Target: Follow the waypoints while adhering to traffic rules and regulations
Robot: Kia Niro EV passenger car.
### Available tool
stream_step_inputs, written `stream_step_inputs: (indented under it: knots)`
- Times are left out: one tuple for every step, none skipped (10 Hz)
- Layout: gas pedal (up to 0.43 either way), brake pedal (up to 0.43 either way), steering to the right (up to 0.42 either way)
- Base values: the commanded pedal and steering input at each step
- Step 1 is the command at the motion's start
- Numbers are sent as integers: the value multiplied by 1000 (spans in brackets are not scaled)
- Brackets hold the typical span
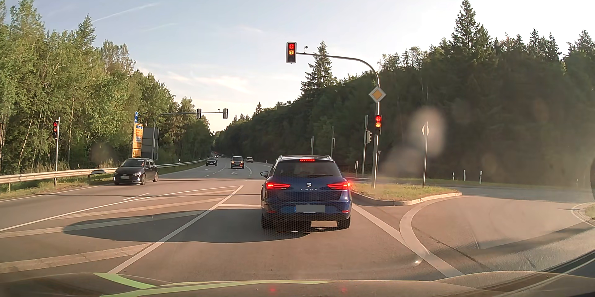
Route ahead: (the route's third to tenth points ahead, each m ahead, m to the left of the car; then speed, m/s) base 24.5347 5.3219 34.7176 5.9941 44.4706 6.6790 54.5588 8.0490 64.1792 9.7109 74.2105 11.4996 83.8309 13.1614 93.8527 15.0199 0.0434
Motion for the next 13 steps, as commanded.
stream_step_inputs:
  knots:
    - [0,262,-14]
    - [0,262,-13]
    - [0,268,-14]
    - [0,268,-14]
    - [0,268,-14]
    - [0,268,-14]
    - [0,268,-14]
    - [0,268,-14]
    - [0,268,-14]
    - [0,268,-14]
    - [0,268,-14]
    - [0,268,-14]
    - [0,274,-14]
